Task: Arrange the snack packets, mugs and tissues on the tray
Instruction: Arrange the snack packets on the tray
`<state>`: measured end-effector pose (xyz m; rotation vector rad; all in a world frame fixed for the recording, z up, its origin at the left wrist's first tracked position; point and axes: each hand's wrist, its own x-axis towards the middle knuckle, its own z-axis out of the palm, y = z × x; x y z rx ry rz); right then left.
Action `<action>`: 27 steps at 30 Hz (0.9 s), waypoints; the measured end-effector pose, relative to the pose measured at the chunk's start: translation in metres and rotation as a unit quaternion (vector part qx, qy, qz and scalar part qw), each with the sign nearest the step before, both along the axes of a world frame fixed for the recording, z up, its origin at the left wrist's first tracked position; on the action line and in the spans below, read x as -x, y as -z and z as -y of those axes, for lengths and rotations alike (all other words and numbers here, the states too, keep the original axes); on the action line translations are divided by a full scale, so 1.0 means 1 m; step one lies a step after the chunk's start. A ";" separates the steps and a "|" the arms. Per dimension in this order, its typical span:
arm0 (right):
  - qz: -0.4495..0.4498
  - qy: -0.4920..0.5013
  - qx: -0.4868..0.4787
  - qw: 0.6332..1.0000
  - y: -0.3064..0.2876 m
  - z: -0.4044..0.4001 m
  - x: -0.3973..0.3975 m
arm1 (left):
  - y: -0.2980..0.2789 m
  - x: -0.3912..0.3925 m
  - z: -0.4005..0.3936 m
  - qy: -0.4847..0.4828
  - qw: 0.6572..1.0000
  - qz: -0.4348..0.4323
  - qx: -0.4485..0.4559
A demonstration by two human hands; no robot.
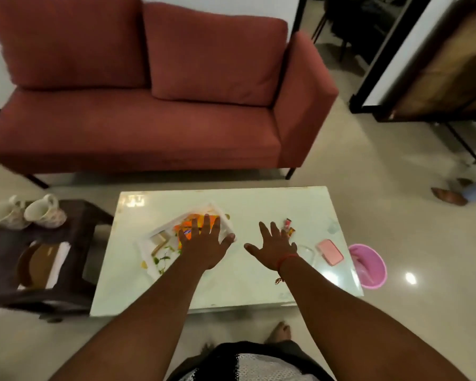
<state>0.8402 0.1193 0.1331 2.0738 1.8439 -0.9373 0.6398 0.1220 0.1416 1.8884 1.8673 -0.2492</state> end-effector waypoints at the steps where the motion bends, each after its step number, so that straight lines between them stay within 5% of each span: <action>1: 0.005 -0.016 0.000 1.000 -0.001 -0.002 0.011 | 0.000 0.012 0.007 -0.016 1.000 0.009 0.000; 17: -0.028 -0.077 0.045 0.996 0.070 -0.040 0.066 | 0.059 0.071 0.016 -0.127 0.987 0.013 0.100; 27: -0.204 0.047 0.042 0.977 0.204 -0.111 0.072 | 0.169 0.075 -0.060 -0.122 0.985 -0.003 0.119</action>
